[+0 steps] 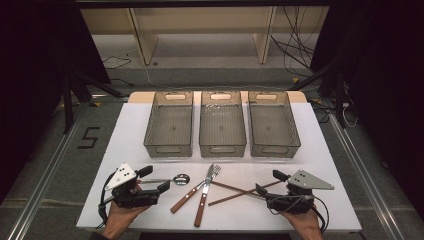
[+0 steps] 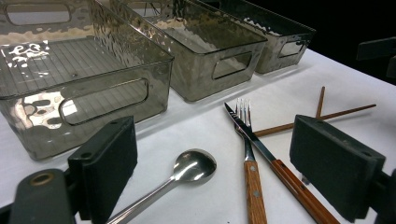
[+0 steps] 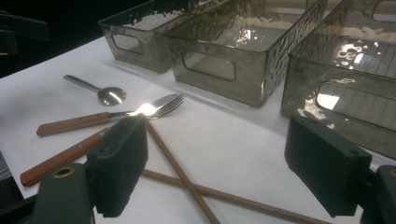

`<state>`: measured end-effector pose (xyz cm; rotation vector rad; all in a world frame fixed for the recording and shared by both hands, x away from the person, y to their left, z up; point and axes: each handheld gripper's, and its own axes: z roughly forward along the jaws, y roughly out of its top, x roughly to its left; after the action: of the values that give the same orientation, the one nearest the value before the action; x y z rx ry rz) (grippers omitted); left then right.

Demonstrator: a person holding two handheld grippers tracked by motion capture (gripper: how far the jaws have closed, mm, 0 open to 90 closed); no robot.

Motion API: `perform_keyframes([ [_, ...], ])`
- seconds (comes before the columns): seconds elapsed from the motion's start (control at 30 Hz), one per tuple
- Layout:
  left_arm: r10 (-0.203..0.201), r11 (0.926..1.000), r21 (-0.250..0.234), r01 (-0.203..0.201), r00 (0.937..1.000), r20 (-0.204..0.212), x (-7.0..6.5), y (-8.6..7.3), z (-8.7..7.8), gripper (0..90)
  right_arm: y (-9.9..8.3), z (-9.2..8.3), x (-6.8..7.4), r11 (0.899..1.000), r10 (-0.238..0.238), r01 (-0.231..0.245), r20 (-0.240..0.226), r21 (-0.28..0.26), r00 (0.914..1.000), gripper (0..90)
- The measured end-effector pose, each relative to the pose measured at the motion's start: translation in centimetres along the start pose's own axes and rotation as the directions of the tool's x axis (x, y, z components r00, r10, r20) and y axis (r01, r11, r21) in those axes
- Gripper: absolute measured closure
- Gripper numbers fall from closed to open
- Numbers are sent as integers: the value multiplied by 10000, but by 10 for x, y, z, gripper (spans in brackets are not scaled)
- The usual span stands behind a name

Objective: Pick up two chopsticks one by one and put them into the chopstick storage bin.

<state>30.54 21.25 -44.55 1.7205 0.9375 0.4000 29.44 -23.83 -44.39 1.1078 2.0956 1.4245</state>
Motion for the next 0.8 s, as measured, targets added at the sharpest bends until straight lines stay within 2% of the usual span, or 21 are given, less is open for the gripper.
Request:
perform_keyframes([
  [0.33, 9, 10000, 9, -9, 10000, -18, 0, 0, 0, 146, 5, 1, 1, 9988, -326, 331, -121, 362, 9994, 229],
  [0.43, -10, 10000, 4, 10, 10000, -31, 0, 0, 0, 145, 15, 4, 1, 9877, -883, 927, -401, 1256, 9953, 232],
  [0.53, -1, 10000, -4, 1, 10000, -34, 0, 0, 0, 145, 23, 9, 2, 9651, -1409, 1527, -697, 2127, 9876, 253],
  [0.57, -5, 10000, -1, 5, 10000, -34, 0, 0, 1, 145, 23, 9, 2, 9651, -1409, 1527, -697, 2127, 9876, 253],
  [0.6, 10, 10000, 17, -10, 10000, -28, 0, 0, 1, 145, 28, 12, 2, 9414, -1875, 2013, -762, 2707, 9793, 264],
  [0.67, -8, 10000, 16, 9, 10000, -29, 0, 0, 1, 145, 32, 17, 3, 9087, -2279, 2472, -962, 3363, 9689, 295],
  [0.7, -13, 10000, 4, 13, 10000, -29, 0, 0, 1, 145, 34, 19, 3, 8889, -2495, 2688, -1001, 3710, 9632, 302],
  [0.77, -7, 10000, -2, 7, 10000, -27, 0, 0, 0, 145, 36, 24, 3, 8495, -2664, 2906, -1176, 4402, 9567, 316],
  [0.8, -25, 10000, -2, 25, 10000, -34, 0, 0, 0, 145, 36, 26, 3, 8346, -2724, 2978, -1228, 4633, 9543, 343],
])
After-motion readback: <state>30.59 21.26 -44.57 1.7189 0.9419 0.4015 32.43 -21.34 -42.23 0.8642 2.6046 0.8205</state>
